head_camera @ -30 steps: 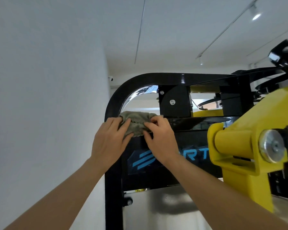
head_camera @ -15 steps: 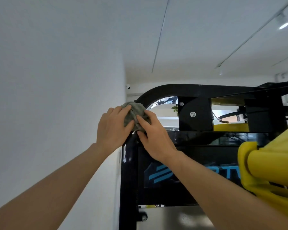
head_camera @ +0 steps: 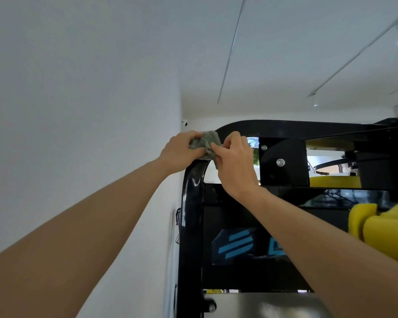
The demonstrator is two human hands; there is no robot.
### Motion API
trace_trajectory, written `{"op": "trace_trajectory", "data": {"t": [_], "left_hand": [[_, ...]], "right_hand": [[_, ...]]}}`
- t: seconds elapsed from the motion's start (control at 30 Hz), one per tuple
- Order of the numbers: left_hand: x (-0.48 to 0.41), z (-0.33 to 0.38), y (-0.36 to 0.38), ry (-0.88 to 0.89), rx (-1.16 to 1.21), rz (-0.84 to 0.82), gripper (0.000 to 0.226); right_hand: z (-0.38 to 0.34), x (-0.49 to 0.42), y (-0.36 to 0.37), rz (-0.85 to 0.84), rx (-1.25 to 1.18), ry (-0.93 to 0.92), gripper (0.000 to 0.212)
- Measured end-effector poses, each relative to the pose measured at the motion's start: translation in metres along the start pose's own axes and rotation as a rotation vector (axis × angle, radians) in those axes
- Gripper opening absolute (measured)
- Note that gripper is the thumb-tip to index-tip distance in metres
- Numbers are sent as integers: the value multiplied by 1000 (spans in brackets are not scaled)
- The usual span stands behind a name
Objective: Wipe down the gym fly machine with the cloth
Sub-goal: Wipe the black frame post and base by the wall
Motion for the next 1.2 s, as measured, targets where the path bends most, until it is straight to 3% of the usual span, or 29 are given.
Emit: {"op": "trace_trajectory", "data": {"t": [0.07,0.23,0.67,0.83,0.97,1.2], "left_hand": [[9,-7,-2,-26,37,0,29],[41,-40,-3,-141,83,25,42],[136,-79,21,-357,173,122,34],[166,-81,28,-358,81,250,28],[183,-77,33,-348,23,302,25],[211,-87,50,-445,194,304,27]], "right_hand": [[0,3,9,-45,-104,36,7],[-6,21,22,-120,-185,55,31],[-10,44,32,-129,-301,193,31],[-22,70,29,-121,-180,88,38],[-34,84,22,-88,-52,-60,27],[-37,129,18,-65,-68,-87,18]]}}
Point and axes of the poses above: each hand's wrist, its own x-axis away from the middle knuckle, its own y-axis out of the palm, z = x × y, the point moved 10 cm from there along -x, towards the middle knuckle, and after that the axes turned 2 degrees about -x, right-handed, at the moved point
